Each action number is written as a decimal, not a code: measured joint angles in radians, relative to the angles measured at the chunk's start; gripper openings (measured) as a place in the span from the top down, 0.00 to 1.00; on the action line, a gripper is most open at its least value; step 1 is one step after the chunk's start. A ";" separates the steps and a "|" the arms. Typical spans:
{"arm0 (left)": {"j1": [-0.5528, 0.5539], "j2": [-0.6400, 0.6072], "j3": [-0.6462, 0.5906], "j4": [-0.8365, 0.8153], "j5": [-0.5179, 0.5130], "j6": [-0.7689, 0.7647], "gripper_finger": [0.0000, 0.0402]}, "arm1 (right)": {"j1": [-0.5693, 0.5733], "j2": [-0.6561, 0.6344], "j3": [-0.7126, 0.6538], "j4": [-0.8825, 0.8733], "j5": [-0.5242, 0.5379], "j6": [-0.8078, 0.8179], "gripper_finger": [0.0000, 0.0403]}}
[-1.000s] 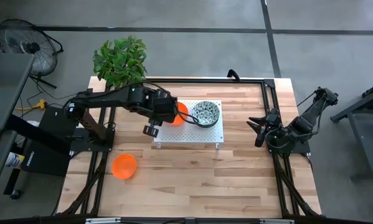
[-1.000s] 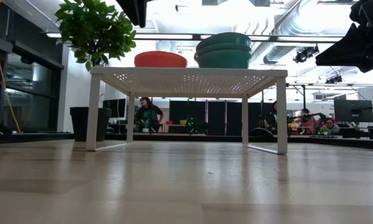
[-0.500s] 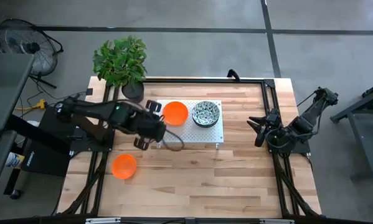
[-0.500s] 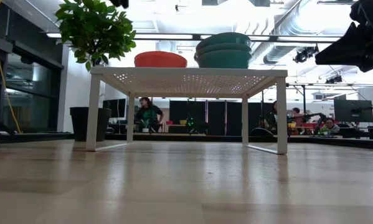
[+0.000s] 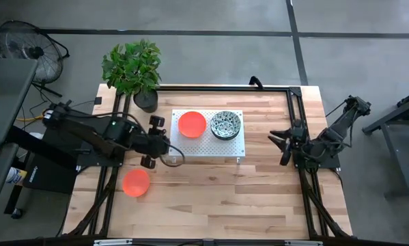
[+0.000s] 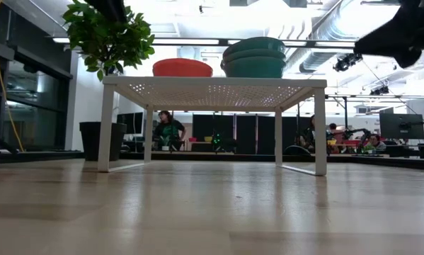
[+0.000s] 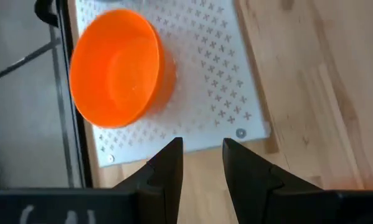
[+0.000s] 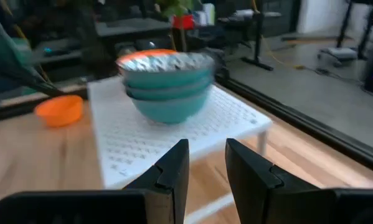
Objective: Pick & Place Mini bowls
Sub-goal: Stack the orange bowl on the orange bowls on the shelf
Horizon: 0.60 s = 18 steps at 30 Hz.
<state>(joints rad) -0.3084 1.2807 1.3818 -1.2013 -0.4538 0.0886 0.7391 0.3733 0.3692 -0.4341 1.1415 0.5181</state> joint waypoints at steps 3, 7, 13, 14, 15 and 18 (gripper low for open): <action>0.000 -0.037 -0.052 0.020 0.019 -0.015 0.73 | -0.014 -0.008 -0.041 0.125 -0.013 -0.115 0.77; 0.000 -0.051 -0.088 0.027 0.039 -0.033 0.73 | -0.082 -0.035 -0.154 0.347 -0.096 -0.240 0.77; 0.000 -0.051 -0.101 0.038 0.052 -0.041 0.73 | -0.254 -0.099 -0.275 0.733 -0.353 -0.509 0.77; 0.000 -0.051 -0.101 0.040 0.052 -0.041 0.73 | -0.286 -0.108 -0.285 0.749 -0.406 -0.518 0.77; 0.000 -0.051 -0.101 0.043 0.052 -0.040 0.73 | -0.317 -0.120 -0.298 0.748 -0.462 -0.516 0.77; 0.000 -0.051 -0.101 0.051 0.055 -0.037 0.73 | -0.400 -0.137 -0.328 0.750 -0.608 -0.490 0.77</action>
<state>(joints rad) -0.3084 1.2301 1.2804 -1.1499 -0.3988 0.0517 0.3390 0.2359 0.0410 0.3157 0.5330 0.0276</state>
